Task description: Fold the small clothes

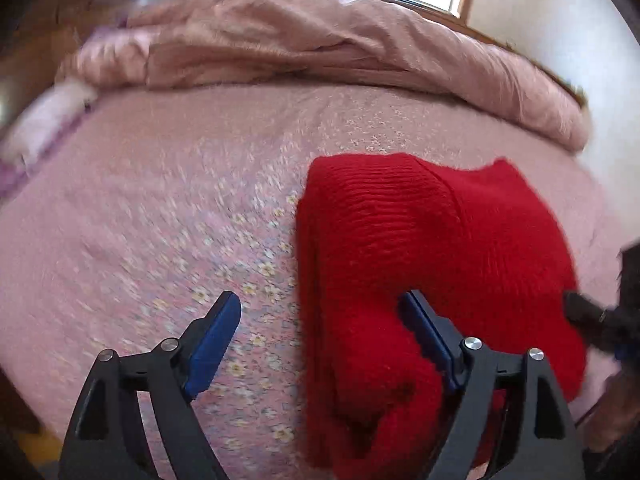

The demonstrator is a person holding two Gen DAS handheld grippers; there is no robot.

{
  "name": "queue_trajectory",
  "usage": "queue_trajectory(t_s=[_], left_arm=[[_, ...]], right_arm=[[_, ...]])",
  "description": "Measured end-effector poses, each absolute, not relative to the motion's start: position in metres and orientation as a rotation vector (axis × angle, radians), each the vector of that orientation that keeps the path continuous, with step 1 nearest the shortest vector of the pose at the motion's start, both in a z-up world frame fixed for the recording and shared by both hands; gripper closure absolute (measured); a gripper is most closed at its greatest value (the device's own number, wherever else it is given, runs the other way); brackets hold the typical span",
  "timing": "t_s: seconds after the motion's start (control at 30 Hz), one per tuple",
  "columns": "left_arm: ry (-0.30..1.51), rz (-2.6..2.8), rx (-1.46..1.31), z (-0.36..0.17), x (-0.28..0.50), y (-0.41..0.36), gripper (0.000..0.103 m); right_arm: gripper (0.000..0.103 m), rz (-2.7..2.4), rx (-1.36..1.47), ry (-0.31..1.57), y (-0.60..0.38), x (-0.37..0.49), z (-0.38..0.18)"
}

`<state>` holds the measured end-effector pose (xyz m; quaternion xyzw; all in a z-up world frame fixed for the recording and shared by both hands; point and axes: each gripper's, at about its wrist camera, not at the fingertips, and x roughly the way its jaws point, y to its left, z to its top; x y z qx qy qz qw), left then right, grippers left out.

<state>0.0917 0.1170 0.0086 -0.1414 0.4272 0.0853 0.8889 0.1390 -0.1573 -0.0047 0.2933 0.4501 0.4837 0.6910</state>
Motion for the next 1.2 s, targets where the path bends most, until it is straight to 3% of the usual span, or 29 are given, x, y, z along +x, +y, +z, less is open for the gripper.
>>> queue_trajectory(t_s=[0.1, 0.23, 0.3, 0.4, 0.53, 0.57, 0.6, 0.67, 0.7, 0.83, 0.97, 1.2], left_arm=[[0.867, 0.161, -0.324, 0.013, 0.083, 0.118, 0.024], [0.82, 0.148, -0.318, 0.026, 0.057, 0.11, 0.025], [0.807, 0.107, -0.378, 0.026, 0.045, 0.109, 0.025], [0.814, 0.032, -0.486, 0.023, 0.034, 0.108, 0.025], [0.802, -0.032, -0.545, 0.022, 0.033, 0.1, 0.027], [0.778, -0.059, -0.54, 0.025, 0.034, 0.097, 0.035], [0.755, -0.067, -0.531, 0.029, 0.034, 0.096, 0.051], [0.719, -0.031, -0.458, 0.037, 0.031, 0.09, 0.073], [0.712, -0.024, -0.437, 0.039, 0.03, 0.089, 0.076], [0.705, -0.038, -0.46, 0.04, 0.029, 0.091, 0.078], [0.715, -0.029, -0.464, 0.038, 0.026, 0.094, 0.081], [0.751, 0.014, -0.454, 0.029, 0.03, 0.099, 0.084]], right_arm=[[0.103, 1.021, 0.678, 0.952, -0.173, 0.129, 0.005], [0.089, 0.88, 0.454, 0.832, -0.188, 0.088, 0.035], [0.059, 0.748, 0.272, 0.746, -0.194, 0.06, 0.049], [0.042, 0.544, 0.106, 0.584, -0.203, 0.007, 0.054], [0.041, 0.531, -0.032, 0.617, -0.184, -0.016, 0.044], [0.041, 0.526, -0.081, 0.633, -0.175, -0.017, 0.038], [0.041, 0.528, -0.125, 0.647, -0.165, -0.017, 0.032], [0.041, 0.522, -0.182, 0.655, -0.145, -0.015, 0.024], [0.041, 0.515, -0.205, 0.654, -0.137, -0.012, 0.022], [0.041, 0.479, -0.195, 0.636, -0.123, 0.002, 0.021], [0.032, 0.438, -0.123, 0.609, -0.12, 0.014, 0.023], [0.033, 0.327, -0.071, 0.604, -0.166, 0.004, 0.019]])
